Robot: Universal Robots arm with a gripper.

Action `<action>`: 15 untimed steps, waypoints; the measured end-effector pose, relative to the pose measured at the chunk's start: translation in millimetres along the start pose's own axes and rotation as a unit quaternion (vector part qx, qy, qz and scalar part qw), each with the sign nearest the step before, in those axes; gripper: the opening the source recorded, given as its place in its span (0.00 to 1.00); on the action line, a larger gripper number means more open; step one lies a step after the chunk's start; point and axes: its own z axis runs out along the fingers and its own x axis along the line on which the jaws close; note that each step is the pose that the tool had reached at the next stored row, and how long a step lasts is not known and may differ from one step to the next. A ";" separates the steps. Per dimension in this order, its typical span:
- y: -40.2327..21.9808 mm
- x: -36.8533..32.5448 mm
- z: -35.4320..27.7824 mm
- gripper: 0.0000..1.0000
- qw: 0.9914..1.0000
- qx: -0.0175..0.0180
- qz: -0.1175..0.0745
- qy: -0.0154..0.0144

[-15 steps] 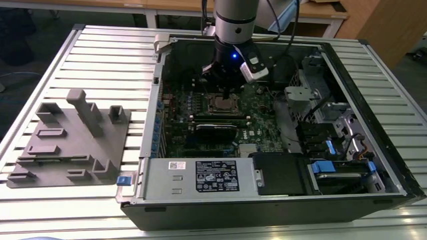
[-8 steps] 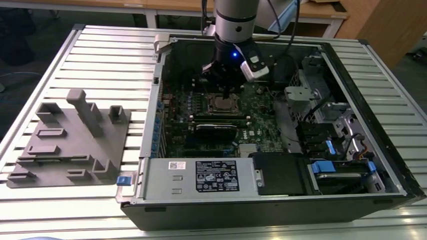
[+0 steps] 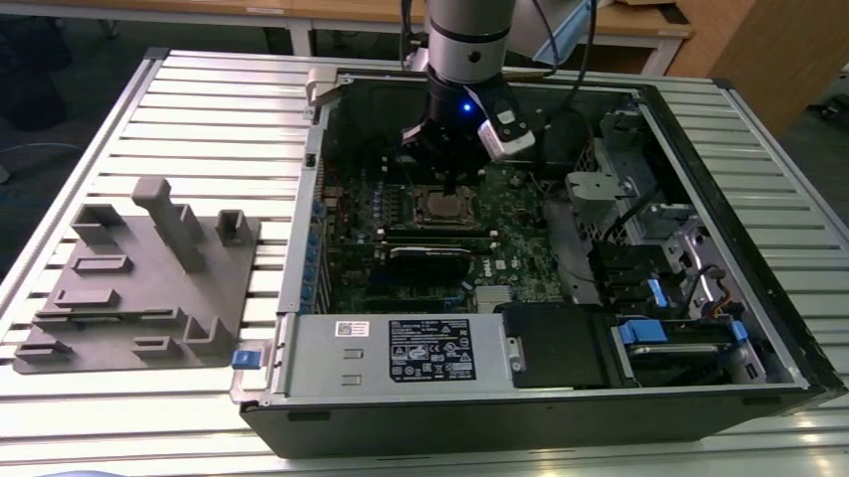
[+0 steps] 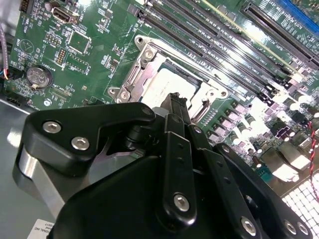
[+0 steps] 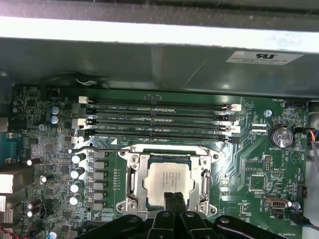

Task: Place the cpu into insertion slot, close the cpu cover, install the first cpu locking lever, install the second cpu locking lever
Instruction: 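Install the first cpu locking lever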

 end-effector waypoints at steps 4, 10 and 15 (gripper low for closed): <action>0.1 -0.1 -2.4 0.11 1.000 0.000 0.000 0.000; 0.1 -0.2 -4.4 0.11 1.000 0.000 0.000 0.000; 0.1 -0.2 -5.8 0.11 1.000 0.000 0.000 0.000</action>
